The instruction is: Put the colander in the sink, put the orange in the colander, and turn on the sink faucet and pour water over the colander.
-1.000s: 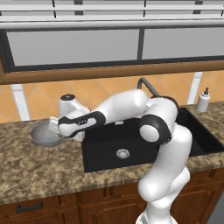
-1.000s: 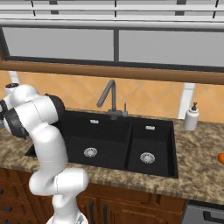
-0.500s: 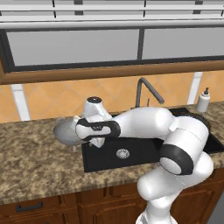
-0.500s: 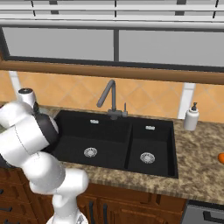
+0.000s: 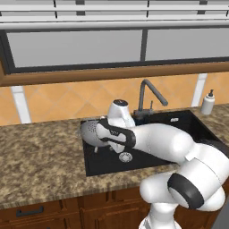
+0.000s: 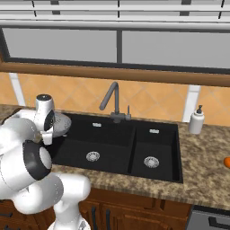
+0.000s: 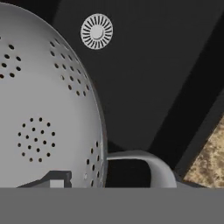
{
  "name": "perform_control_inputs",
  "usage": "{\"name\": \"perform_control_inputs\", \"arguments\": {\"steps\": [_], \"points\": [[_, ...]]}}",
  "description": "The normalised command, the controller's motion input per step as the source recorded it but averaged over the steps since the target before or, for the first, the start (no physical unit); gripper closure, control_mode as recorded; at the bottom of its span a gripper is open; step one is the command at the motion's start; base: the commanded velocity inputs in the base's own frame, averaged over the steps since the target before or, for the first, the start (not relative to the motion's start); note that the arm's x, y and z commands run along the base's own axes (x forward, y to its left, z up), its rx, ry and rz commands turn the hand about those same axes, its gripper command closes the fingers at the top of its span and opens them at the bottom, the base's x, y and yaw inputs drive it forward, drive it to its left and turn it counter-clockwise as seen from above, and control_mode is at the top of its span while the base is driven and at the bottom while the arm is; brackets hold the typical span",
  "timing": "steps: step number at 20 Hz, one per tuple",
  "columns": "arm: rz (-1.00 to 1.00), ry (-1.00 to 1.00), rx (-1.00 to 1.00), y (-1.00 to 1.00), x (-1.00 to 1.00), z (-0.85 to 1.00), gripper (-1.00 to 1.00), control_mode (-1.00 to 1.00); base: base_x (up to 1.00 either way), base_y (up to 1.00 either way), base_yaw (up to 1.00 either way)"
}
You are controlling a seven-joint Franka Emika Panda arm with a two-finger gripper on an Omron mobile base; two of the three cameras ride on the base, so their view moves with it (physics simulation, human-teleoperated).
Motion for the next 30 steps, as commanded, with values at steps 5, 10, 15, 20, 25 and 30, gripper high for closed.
{"name": "perform_control_inputs", "arguments": {"steps": [5, 10, 15, 20, 25, 30], "points": [[-0.27, 0.11, 0.00, -0.64, 0.00, 0.01, 1.00, -1.00, 0.00, 0.00, 0.00], [-0.23, 0.01, -0.02, -0.26, -0.01, -0.29, 1.00, -1.00, 0.00, 0.00, 0.00], [-0.22, 0.02, 0.00, -0.26, 0.00, -0.27, 1.00, -1.00, 0.00, 0.00, 0.00], [-0.22, 0.04, 0.00, -0.21, 0.00, -0.33, 1.00, -1.00, 0.00, 0.00, 0.00], [-0.14, 0.07, 0.00, -0.27, 0.02, -0.22, 1.00, -1.00, 0.00, 0.00, 0.00], [-0.05, 0.07, 0.00, -0.27, 0.21, -0.21, 1.00, -1.00, 0.00, 0.00, 0.00]]}}
